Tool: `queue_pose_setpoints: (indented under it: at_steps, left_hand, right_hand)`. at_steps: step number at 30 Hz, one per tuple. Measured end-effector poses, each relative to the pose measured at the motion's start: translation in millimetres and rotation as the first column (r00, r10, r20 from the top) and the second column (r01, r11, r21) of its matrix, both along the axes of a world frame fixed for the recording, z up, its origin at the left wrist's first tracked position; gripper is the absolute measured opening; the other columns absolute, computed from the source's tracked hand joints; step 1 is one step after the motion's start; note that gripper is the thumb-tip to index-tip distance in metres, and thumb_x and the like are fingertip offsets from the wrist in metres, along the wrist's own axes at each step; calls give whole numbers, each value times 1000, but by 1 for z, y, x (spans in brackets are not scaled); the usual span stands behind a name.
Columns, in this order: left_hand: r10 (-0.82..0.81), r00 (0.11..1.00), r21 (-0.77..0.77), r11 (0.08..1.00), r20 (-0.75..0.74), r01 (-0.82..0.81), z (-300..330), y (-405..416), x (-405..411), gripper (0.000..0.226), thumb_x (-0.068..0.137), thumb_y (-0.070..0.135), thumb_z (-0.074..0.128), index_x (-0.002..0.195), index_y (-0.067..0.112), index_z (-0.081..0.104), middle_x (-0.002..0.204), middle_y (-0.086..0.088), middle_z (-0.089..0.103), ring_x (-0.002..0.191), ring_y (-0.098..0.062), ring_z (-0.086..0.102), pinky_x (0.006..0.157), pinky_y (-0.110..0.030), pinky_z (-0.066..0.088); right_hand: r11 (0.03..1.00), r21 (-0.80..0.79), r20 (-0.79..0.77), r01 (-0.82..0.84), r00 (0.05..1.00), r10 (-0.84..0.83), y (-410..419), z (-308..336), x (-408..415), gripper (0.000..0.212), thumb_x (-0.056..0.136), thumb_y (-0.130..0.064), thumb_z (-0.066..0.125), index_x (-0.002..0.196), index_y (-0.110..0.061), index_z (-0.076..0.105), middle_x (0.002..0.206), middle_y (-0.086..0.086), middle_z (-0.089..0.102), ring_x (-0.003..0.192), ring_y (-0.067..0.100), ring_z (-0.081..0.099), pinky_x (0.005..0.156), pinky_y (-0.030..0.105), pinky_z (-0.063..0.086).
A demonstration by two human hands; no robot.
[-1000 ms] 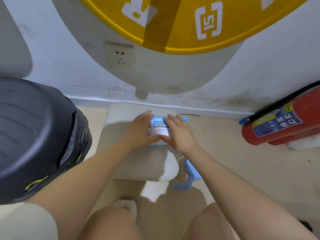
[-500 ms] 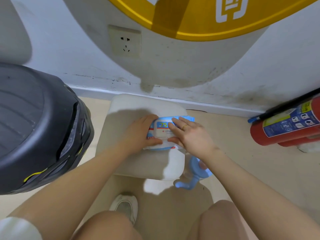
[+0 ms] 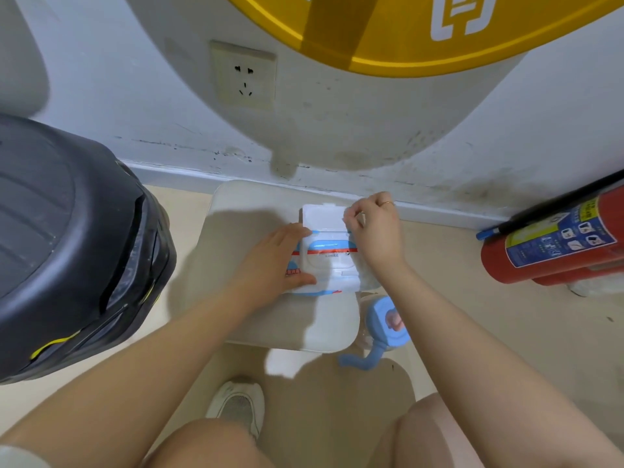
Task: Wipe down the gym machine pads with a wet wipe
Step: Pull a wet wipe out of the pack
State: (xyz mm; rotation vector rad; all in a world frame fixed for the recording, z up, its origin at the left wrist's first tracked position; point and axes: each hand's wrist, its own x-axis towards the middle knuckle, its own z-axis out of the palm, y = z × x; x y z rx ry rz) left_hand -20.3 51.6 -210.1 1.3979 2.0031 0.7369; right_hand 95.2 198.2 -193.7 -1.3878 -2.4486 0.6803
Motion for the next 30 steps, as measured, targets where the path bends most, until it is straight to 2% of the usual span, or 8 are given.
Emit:
queue_pose_setpoints:
  at_steps: [8,12,15,19,22,24,26,30]
  left_hand:
    - [-108,894,180,962,-435,204,6,15,-2,69,59,50,64,119,22,47,126,-6,39,113,-27,40,94,-42,43]
    - [-294,765,247,828,-573,503,26,43,13,35,71,18,56,106,20,59,95,-13,67,71,-29,64,61,-32,52]
    - [-338,712,152,835,-616,528,25,52,9,45,63,-4,64,101,20,68,90,-11,67,58,-27,60,45,-24,41]
    - [-430,619,-66,851,-657,521,25,56,9,30,84,24,65,114,22,61,105,-3,57,91,-28,57,68,-33,46]
    - [-414,712,-34,876,-567,482,21,62,11,39,91,48,46,120,24,52,106,6,52,105,-22,50,85,-32,38]
    - [-389,736,-21,891,-554,454,31,67,12,31,79,41,66,107,29,63,92,13,54,86,-17,54,70,-29,43]
    - [-387,579,-79,871,-718,485,28,67,10,28,59,32,81,83,34,67,77,10,54,66,-14,54,52,-22,42]
    - [-434,616,-122,868,-657,481,30,71,15,17,77,28,67,85,19,57,76,9,47,71,-17,45,60,-26,39]
  right_hand:
    - [985,-130,-80,-111,992,101,-28,19,53,34,87,1,51,117,-9,63,123,6,62,108,22,59,82,10,34]
    - [961,-226,-144,-158,981,128,-36,9,65,39,88,4,48,121,-14,61,142,1,46,125,15,50,101,30,40]
    - [956,-277,-186,-98,981,47,-40,5,64,40,88,3,48,122,-15,59,144,1,44,122,15,51,101,23,38]
    - [955,-296,-231,-33,972,-38,-43,0,65,37,87,3,52,121,-11,61,140,1,48,124,13,47,91,7,31]
    - [935,-355,-270,18,955,-121,-43,2,63,36,85,5,53,116,-10,64,137,2,51,122,12,49,85,-1,31]
    - [939,-344,-257,15,960,-109,-42,4,62,35,85,4,54,115,-10,64,137,2,51,122,13,49,83,-2,30]
    - [949,-316,-222,-5,973,-69,-41,6,61,36,85,3,54,117,-11,63,138,3,50,124,16,48,86,6,30]
    - [964,-264,-165,-37,986,-7,-40,3,60,37,87,-2,53,121,-13,61,141,5,47,129,18,43,92,13,28]
